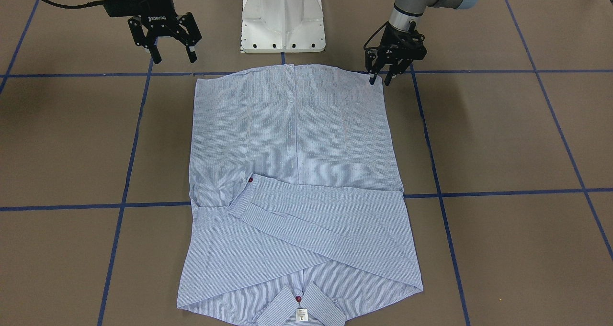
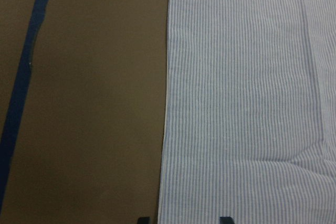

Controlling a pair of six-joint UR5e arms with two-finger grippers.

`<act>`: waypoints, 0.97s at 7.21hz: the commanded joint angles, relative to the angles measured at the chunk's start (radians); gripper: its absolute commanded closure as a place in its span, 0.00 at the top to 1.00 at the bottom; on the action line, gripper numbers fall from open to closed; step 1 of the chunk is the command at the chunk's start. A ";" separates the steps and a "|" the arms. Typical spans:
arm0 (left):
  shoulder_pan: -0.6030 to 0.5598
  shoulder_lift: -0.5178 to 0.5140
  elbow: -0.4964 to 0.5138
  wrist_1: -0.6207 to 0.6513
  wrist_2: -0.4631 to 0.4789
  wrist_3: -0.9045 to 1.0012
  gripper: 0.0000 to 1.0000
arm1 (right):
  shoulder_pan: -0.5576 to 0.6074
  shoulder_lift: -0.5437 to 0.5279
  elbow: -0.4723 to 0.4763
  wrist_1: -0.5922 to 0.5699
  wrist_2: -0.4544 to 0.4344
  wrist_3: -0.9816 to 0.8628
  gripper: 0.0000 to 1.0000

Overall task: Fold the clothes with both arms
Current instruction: 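Lower both grippers to the shirt's bottom hem corners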

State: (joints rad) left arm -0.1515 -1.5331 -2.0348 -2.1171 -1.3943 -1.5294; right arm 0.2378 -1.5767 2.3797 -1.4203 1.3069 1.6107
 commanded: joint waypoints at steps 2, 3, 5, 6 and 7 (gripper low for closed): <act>0.012 0.001 0.002 0.000 0.000 0.000 0.52 | 0.000 0.000 -0.001 0.000 0.002 0.000 1.00; 0.016 0.001 0.002 0.000 0.000 0.000 0.51 | 0.000 0.000 -0.002 0.000 0.000 0.002 1.00; 0.018 0.001 0.007 0.000 0.000 0.000 0.36 | 0.000 0.000 -0.002 0.000 0.002 0.000 1.00; 0.018 0.002 0.010 0.000 -0.002 0.000 0.26 | 0.000 0.000 -0.002 0.000 0.002 0.000 1.00; 0.018 0.004 0.010 0.000 -0.002 0.000 0.22 | 0.000 0.000 -0.004 0.000 0.002 0.000 1.00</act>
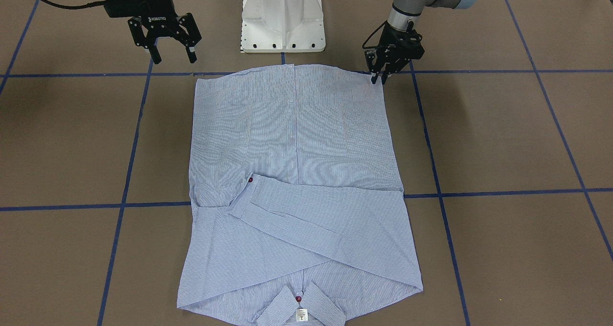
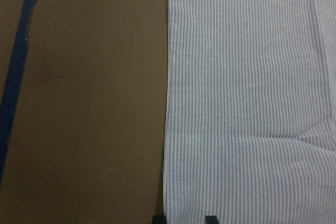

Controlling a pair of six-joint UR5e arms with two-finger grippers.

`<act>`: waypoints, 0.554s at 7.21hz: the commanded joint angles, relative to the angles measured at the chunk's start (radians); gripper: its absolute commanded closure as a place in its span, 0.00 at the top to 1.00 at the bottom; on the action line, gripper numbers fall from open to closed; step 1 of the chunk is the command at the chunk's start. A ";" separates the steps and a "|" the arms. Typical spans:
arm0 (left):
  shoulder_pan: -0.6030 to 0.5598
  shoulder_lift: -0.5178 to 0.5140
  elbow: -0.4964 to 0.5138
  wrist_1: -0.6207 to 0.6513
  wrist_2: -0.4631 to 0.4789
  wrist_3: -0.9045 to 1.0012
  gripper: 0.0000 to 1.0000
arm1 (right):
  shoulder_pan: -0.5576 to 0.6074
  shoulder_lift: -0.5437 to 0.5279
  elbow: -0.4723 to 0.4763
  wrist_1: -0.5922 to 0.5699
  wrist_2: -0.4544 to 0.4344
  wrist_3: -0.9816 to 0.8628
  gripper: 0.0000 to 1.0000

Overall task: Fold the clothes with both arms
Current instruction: 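Lower both grippers to the shirt's bottom hem corners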

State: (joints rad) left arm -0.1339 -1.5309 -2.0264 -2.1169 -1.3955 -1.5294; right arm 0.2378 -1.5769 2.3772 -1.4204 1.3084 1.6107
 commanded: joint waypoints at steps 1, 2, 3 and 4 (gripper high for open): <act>-0.001 0.003 -0.001 0.000 -0.002 0.000 0.05 | -0.002 0.000 -0.001 0.000 0.000 0.000 1.00; -0.004 0.005 -0.006 0.000 -0.002 0.000 0.00 | 0.000 -0.002 -0.001 0.001 -0.001 0.000 1.00; -0.004 0.006 -0.011 0.000 -0.002 0.000 0.00 | -0.002 -0.011 -0.003 0.003 -0.001 0.001 1.00; -0.004 0.002 -0.012 -0.002 -0.002 -0.002 0.00 | -0.003 -0.026 -0.004 0.014 0.000 0.005 1.00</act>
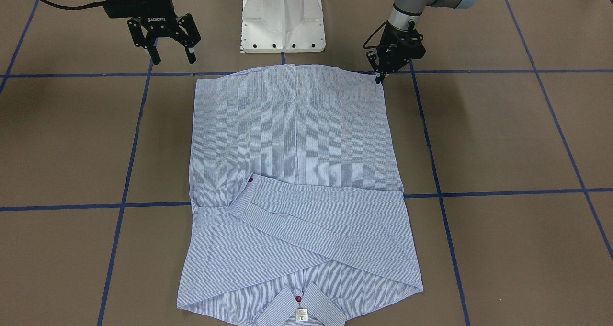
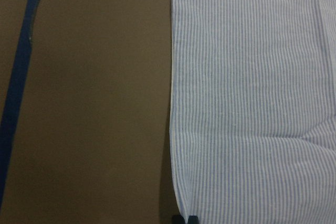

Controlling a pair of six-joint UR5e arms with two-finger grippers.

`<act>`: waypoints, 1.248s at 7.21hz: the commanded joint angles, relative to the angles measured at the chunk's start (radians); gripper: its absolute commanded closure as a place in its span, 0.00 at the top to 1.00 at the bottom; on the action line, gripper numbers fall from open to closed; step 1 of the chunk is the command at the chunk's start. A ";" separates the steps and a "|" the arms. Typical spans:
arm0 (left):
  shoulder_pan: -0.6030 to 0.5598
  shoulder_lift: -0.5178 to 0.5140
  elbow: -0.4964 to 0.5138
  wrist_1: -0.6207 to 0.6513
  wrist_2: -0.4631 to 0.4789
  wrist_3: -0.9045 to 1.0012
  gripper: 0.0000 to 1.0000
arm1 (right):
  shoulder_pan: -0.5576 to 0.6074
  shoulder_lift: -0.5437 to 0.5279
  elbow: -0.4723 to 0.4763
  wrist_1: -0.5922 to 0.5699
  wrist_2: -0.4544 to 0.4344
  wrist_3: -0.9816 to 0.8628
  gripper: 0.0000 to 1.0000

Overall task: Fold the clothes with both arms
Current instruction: 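Position the right gripper at the hem corner nearest it and grasp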

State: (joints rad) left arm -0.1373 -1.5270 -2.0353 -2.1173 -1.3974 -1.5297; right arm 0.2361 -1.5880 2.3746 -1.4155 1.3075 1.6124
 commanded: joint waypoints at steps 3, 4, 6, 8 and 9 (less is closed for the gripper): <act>-0.001 -0.015 -0.014 -0.004 0.003 -0.003 0.00 | -0.015 -0.041 -0.069 0.125 0.000 0.053 1.00; -0.001 -0.016 -0.013 -0.004 0.004 -0.003 0.00 | -0.062 -0.062 -0.113 0.194 -0.064 0.105 1.00; 0.001 -0.018 -0.014 -0.007 0.009 -0.003 0.00 | -0.174 -0.069 -0.145 0.190 -0.169 0.223 0.87; -0.001 -0.015 -0.022 -0.007 0.020 -0.003 0.00 | -0.222 -0.067 -0.198 0.188 -0.204 0.267 0.77; -0.001 -0.012 -0.025 -0.007 0.024 -0.003 0.00 | -0.254 -0.063 -0.230 0.190 -0.250 0.267 0.69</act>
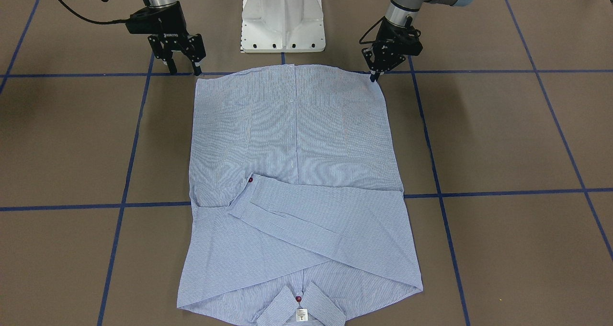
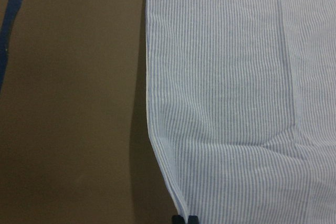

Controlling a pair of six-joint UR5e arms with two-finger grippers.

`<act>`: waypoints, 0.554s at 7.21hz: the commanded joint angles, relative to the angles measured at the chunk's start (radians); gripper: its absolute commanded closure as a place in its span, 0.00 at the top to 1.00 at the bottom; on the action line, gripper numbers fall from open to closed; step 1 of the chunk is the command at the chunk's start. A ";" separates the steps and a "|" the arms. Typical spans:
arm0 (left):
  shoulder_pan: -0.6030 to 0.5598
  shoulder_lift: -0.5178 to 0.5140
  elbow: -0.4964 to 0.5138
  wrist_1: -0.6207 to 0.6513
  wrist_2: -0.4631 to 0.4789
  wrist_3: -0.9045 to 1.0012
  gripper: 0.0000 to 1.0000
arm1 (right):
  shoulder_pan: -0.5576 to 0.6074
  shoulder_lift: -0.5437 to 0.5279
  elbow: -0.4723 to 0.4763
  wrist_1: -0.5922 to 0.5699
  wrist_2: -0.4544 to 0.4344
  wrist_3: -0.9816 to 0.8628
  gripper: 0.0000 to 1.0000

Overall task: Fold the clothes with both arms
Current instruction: 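Position the right gripper at the hem corner nearest it and grasp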

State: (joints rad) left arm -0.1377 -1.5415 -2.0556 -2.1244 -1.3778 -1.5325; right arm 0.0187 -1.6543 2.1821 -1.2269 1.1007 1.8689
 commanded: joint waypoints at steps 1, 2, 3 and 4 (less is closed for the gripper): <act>0.000 0.006 -0.012 0.000 0.023 0.000 0.00 | -0.054 0.017 -0.059 0.003 -0.057 0.010 0.67; 0.000 0.006 -0.015 0.000 0.023 0.000 0.00 | -0.059 0.022 -0.059 0.003 -0.058 0.010 0.66; 0.000 0.004 -0.017 0.000 0.023 0.000 0.00 | -0.066 0.028 -0.065 0.003 -0.059 0.012 0.63; 0.000 0.004 -0.023 0.000 0.022 0.000 0.00 | -0.066 0.059 -0.091 0.003 -0.062 0.012 0.58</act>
State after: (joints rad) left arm -0.1380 -1.5367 -2.0726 -2.1246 -1.3558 -1.5324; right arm -0.0432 -1.6222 2.1144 -1.2242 1.0427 1.8800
